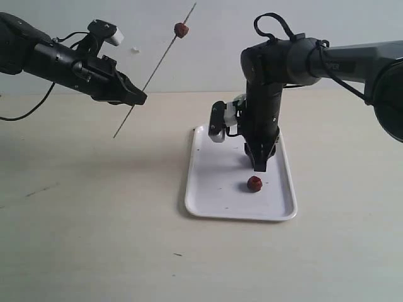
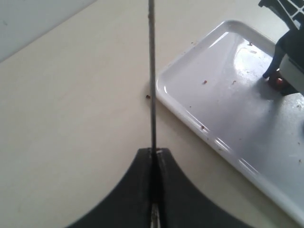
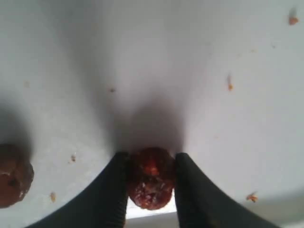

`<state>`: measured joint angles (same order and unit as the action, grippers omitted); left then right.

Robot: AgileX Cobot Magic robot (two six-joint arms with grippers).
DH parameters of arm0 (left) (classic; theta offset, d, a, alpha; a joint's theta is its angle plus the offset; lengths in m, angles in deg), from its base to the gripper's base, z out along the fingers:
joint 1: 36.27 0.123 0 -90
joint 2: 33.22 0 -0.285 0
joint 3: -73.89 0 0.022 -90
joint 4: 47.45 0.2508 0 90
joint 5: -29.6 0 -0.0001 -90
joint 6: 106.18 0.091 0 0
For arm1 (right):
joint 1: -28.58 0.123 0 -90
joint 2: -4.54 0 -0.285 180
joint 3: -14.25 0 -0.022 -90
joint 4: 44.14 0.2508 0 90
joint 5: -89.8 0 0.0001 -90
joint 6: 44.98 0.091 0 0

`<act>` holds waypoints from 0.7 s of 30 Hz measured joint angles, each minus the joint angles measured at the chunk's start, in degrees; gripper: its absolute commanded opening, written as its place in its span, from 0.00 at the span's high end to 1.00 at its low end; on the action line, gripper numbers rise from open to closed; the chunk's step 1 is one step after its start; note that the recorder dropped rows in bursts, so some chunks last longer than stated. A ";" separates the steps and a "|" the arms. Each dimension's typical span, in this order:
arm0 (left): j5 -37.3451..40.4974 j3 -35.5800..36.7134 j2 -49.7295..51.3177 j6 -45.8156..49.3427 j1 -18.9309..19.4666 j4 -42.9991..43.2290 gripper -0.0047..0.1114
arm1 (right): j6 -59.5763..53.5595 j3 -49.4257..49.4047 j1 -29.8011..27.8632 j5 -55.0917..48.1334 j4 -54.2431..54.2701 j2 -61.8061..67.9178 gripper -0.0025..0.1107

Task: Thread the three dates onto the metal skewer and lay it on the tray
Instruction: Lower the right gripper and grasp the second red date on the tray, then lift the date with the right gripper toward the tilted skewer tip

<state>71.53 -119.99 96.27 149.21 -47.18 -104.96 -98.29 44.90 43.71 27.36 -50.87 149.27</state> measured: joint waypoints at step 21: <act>-0.03 0.00 1.25 2.27 0.00 -1.35 0.96 | 26.83 0.83 -3.96 1.53 7.81 -0.51 0.76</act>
<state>71.50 -119.99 97.52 151.48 -47.18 -106.31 -71.46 45.73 39.74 28.89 -43.05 148.76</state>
